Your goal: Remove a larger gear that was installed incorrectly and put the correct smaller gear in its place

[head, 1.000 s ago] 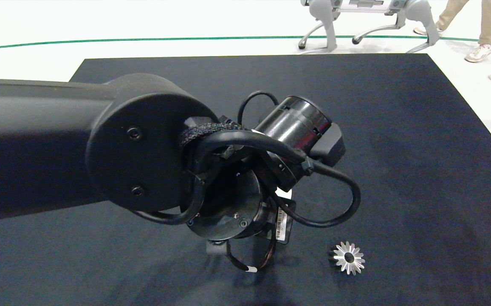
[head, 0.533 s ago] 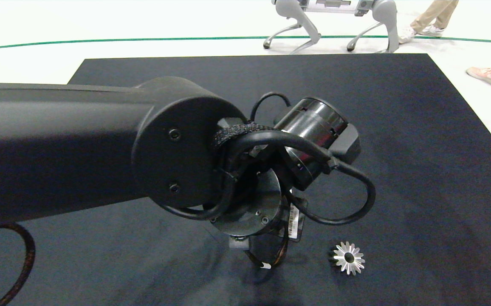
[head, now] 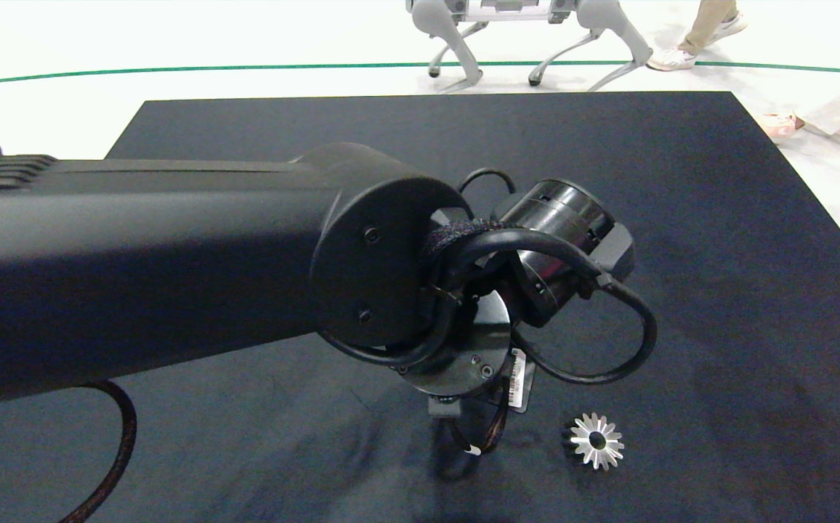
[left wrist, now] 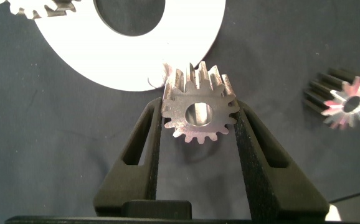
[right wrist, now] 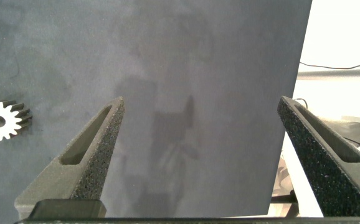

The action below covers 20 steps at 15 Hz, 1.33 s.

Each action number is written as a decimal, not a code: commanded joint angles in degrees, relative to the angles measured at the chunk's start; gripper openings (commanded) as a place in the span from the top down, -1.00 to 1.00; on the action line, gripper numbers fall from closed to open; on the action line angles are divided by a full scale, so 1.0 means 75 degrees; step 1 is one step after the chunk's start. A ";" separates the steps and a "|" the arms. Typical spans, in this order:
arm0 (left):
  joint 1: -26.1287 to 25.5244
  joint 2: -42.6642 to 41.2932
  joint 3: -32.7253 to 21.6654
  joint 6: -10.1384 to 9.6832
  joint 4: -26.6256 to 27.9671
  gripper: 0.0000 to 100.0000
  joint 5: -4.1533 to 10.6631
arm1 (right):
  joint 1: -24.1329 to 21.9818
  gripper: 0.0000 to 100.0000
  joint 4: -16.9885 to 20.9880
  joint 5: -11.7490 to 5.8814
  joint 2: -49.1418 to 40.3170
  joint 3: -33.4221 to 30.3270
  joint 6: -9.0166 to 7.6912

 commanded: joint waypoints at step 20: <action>0.0084 0.0623 -0.0675 -0.0064 0.0550 1.00 0.0982 | 0.0005 -1.00 0.0032 -0.0005 0.0003 0.0004 -0.0011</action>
